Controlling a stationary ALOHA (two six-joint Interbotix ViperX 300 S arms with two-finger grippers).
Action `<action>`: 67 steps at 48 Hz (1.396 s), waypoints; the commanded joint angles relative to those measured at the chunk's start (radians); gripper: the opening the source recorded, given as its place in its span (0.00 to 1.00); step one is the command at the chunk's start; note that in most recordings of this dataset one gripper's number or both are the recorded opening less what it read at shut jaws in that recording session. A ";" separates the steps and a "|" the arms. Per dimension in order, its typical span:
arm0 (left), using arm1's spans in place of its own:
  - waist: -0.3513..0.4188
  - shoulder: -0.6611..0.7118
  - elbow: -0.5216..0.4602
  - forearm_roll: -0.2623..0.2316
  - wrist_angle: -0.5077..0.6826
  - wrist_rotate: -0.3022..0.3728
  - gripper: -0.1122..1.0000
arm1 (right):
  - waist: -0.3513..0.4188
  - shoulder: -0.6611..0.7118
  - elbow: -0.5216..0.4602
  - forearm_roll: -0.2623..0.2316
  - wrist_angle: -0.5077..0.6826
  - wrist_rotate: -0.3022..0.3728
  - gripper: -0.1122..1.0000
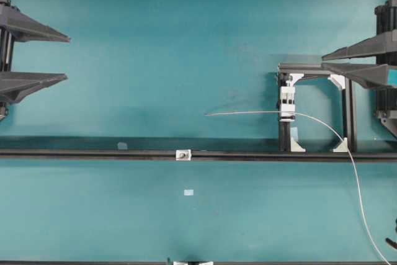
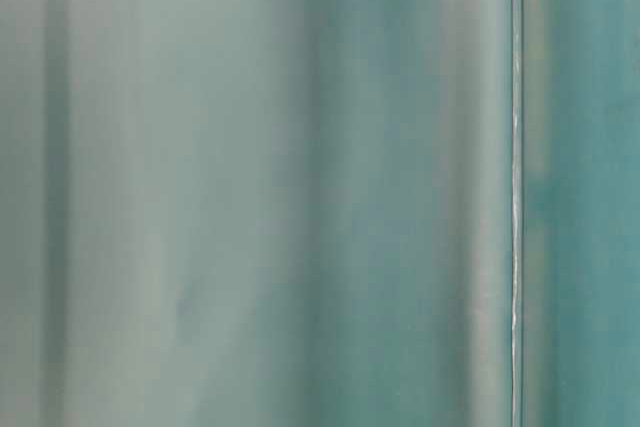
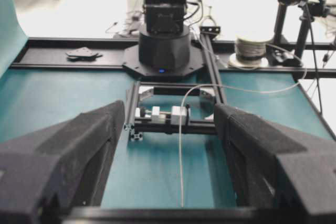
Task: Insert the wire through the hole in the metal fitting marked with a red label. (retake)
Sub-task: 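Move the right gripper down toward the grey wire in the white holder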
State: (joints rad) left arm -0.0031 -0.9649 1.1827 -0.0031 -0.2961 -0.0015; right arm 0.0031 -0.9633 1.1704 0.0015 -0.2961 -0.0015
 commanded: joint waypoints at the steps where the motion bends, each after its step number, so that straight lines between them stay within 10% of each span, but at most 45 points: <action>1: 0.000 0.009 0.000 -0.029 -0.003 -0.003 0.32 | -0.005 -0.002 0.003 0.002 -0.008 0.003 0.32; 9: 0.000 0.011 0.005 -0.029 -0.009 -0.008 0.09 | -0.009 -0.021 0.031 0.005 -0.018 0.011 0.11; 24: 0.000 0.107 0.005 -0.031 -0.006 -0.009 0.01 | -0.017 0.021 0.061 0.015 -0.031 0.137 0.11; 34: 0.000 0.172 0.003 -0.029 -0.023 0.006 0.20 | -0.017 0.055 0.083 0.015 -0.043 0.184 0.13; 44: 0.000 0.196 0.008 -0.031 -0.025 0.012 0.70 | -0.017 0.058 0.092 0.015 -0.037 0.189 0.61; 48: 0.000 0.204 0.011 -0.029 -0.025 0.012 0.70 | -0.017 0.066 0.097 0.015 -0.037 0.189 0.76; 67: 0.000 0.354 0.012 -0.029 -0.037 0.006 0.70 | -0.017 0.213 0.097 0.015 -0.037 0.222 0.72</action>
State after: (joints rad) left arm -0.0031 -0.6458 1.2149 -0.0322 -0.3175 0.0061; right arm -0.0107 -0.7823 1.2870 0.0138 -0.3267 0.2163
